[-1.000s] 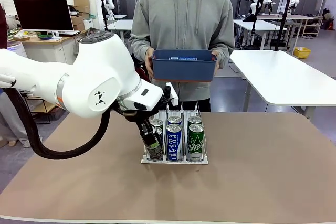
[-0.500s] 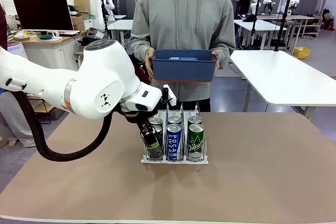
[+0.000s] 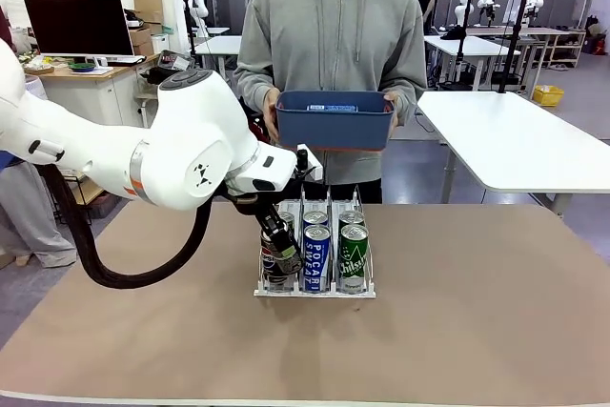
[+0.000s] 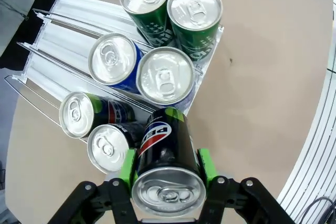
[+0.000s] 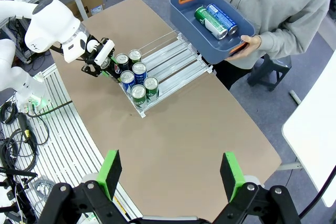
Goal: Fill the beverage cans into the dispenser.
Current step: Place the picked Pepsi coke in the line of the Automatic Can Dispenser with the same cans.
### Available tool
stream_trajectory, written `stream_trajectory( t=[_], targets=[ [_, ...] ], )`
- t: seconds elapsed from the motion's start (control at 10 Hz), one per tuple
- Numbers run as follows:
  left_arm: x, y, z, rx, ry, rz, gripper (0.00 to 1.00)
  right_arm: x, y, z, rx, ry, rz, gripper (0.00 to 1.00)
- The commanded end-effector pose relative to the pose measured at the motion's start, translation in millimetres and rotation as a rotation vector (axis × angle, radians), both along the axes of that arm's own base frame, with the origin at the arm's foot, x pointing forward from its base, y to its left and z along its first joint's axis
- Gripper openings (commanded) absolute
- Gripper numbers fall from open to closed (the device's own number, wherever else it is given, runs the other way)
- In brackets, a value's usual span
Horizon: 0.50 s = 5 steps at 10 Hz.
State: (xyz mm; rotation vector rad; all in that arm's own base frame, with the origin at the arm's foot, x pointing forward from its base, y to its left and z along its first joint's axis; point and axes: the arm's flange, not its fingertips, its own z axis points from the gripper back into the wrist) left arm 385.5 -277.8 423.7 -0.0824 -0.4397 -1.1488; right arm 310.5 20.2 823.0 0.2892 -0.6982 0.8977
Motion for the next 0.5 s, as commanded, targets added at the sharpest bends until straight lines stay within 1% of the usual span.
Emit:
stream_trajectory(
  t=[0.0,0.4],
  targets=[
    [19.0,13.2,-0.7,0.013,-0.036,0.051,0.58,-2.3,1.8,-4.5,0.022,-0.004,0.010,1.00],
    [16.9,26.6,-6.6,0.026,0.016,0.053,0.58,-2.3,1.8,-4.5,0.022,-0.004,0.010,1.00]
  ],
)
